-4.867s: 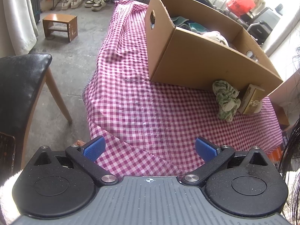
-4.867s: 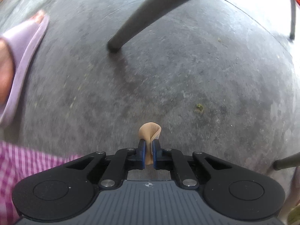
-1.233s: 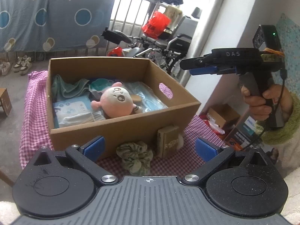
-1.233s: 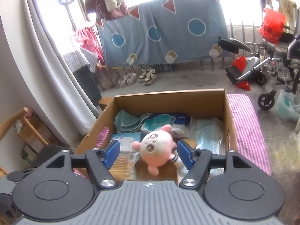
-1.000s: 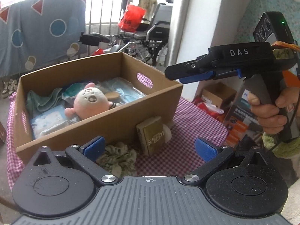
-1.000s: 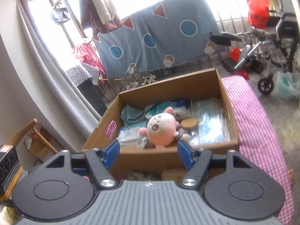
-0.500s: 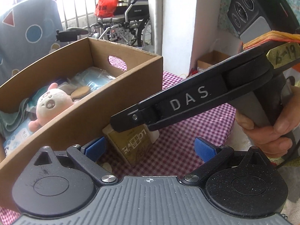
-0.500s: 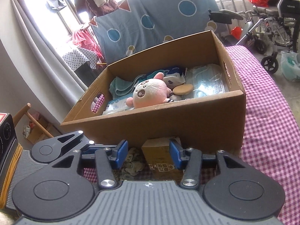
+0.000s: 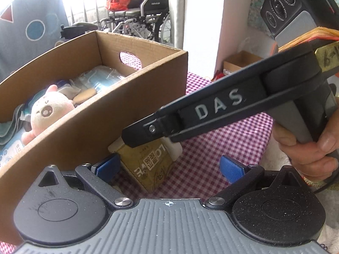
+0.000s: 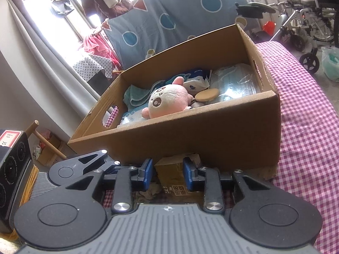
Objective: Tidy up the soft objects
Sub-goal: 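Move the right gripper to the small gold box and close on it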
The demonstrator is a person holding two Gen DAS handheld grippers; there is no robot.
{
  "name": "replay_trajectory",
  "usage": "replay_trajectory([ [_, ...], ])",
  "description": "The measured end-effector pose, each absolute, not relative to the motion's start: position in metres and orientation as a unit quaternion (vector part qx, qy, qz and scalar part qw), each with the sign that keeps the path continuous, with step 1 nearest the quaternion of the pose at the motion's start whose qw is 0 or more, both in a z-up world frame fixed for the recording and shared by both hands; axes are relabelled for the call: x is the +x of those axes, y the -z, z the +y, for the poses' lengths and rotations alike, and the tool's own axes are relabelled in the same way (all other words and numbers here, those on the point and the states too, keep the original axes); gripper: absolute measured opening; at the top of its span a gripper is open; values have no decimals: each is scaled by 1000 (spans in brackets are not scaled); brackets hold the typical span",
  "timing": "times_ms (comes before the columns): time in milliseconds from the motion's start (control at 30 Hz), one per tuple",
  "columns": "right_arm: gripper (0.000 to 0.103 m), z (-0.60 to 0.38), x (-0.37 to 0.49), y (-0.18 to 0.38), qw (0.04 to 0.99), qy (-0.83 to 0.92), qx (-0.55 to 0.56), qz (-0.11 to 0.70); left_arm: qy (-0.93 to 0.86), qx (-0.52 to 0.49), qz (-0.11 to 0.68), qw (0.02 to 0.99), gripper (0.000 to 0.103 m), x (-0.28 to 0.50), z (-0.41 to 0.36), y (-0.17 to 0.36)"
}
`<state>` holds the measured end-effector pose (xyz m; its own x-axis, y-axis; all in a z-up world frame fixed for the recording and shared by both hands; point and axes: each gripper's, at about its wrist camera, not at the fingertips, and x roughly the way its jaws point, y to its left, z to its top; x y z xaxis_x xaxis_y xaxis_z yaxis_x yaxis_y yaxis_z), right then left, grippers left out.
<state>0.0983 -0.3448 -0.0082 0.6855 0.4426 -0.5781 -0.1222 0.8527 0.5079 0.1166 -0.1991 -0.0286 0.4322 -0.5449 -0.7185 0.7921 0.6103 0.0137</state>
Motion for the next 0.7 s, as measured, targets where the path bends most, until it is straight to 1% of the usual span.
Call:
replay_trajectory([
  [133, 36, -349, 97, 5, 892, -147, 232, 360, 400, 175, 351, 829, 101, 118, -198, 30],
  [167, 37, -349, 97, 5, 892, -146, 232, 359, 399, 175, 351, 829, 101, 119, -197, 30],
  [233, 44, -347, 97, 5, 894, -139, 225, 362, 399, 175, 351, 828, 101, 119, -198, 30],
  [267, 46, -347, 98, 6, 895, -133, 221, 364, 400, 175, 352, 828, 101, 119, -199, 31],
  [533, 46, -344, 105, 14, 895, -137, 208, 371, 401, 176, 355, 826, 101, 122, -202, 35],
  [600, 41, -344, 105, 13, 895, -139, 205, 370, 401, 169, 361, 825, 101, 123, -200, 33],
  [700, 37, -344, 103, 10, 893, -143, 213, 369, 400, 153, 367, 826, 101, 125, -195, 28],
])
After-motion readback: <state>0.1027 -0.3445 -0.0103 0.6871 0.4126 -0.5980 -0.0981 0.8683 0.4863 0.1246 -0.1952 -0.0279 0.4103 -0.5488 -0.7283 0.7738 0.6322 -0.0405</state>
